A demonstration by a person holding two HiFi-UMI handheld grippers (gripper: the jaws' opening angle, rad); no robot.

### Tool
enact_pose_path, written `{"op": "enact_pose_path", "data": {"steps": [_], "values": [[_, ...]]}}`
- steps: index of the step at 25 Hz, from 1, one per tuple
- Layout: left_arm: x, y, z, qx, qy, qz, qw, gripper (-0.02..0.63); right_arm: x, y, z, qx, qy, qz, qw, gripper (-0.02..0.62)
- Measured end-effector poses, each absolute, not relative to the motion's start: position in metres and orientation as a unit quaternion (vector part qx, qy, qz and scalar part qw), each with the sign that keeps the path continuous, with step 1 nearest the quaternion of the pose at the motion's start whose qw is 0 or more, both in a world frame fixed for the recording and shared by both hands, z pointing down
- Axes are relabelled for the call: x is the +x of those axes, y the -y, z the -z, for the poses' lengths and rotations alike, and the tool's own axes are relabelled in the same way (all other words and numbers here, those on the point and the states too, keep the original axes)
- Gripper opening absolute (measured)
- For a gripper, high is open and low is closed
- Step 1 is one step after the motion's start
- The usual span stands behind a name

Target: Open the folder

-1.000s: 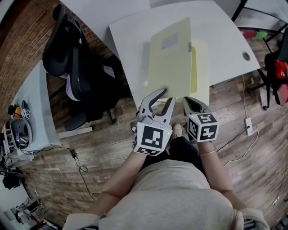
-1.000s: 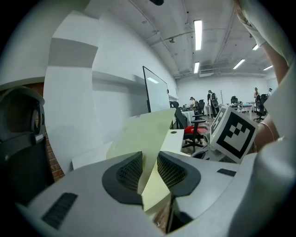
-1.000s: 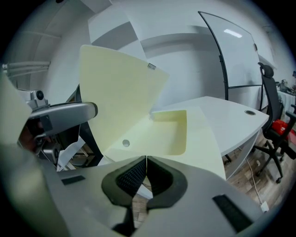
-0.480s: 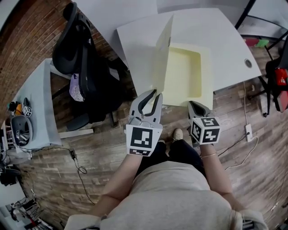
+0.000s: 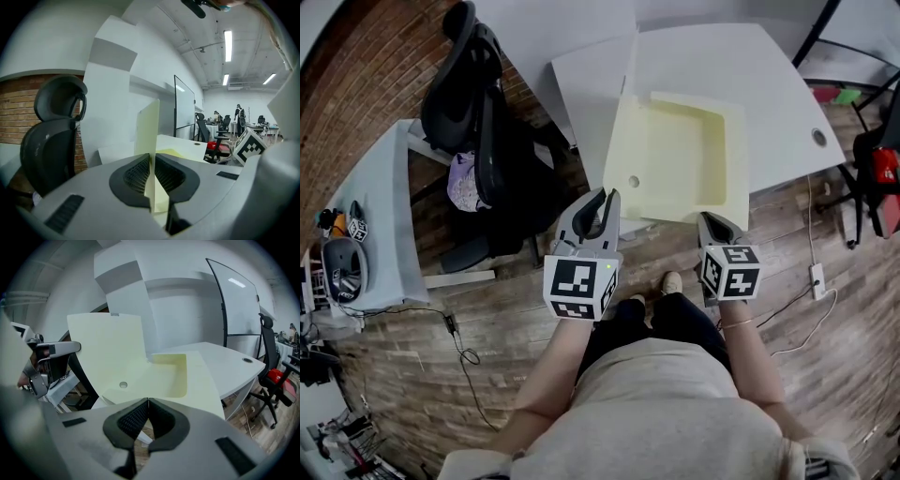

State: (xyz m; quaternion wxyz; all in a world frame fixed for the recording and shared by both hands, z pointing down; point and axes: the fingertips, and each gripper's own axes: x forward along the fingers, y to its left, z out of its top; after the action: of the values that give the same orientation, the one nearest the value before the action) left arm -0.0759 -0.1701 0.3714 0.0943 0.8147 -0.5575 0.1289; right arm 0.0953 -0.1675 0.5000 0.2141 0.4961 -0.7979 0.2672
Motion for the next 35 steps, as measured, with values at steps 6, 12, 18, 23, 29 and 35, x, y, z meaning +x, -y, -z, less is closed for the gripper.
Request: {"op": "enact_pose_path", "data": {"steps": [6,12,18,23,29,35], "values": [[-0.095,0.169,-0.377,0.804,0.571,-0.12,0.111,0.041,0.097,0.167,-0.5,0.503,0.793,-0.267,0.218,0.021],[-0.119,0.167,-0.385,0.795,0.58,-0.118,0.133,0.038,0.096,0.166,-0.501,0.508,0.79,-0.266,0.216,0.021],[-0.143,0.166,-0.397,0.779,0.598,-0.113,0.153,0.038,0.095,0.166,-0.5,0.505,0.792,-0.263,0.22,0.021],[-0.155,0.165,-0.407,0.768,0.607,-0.101,0.177,0.038,0.096,0.166,-0.5,0.504,0.792,-0.261,0.226,0.021],[-0.17,0.165,-0.42,0.755,0.619,-0.094,0.195,0.038,0.097,0.165,-0.5,0.505,0.791,-0.264,0.222,0.021],[-0.187,0.164,-0.437,0.734,0.637,-0.084,0.218,0.038,0.097,0.164,-0.5,0.503,0.791,-0.263,0.228,0.021]]}}
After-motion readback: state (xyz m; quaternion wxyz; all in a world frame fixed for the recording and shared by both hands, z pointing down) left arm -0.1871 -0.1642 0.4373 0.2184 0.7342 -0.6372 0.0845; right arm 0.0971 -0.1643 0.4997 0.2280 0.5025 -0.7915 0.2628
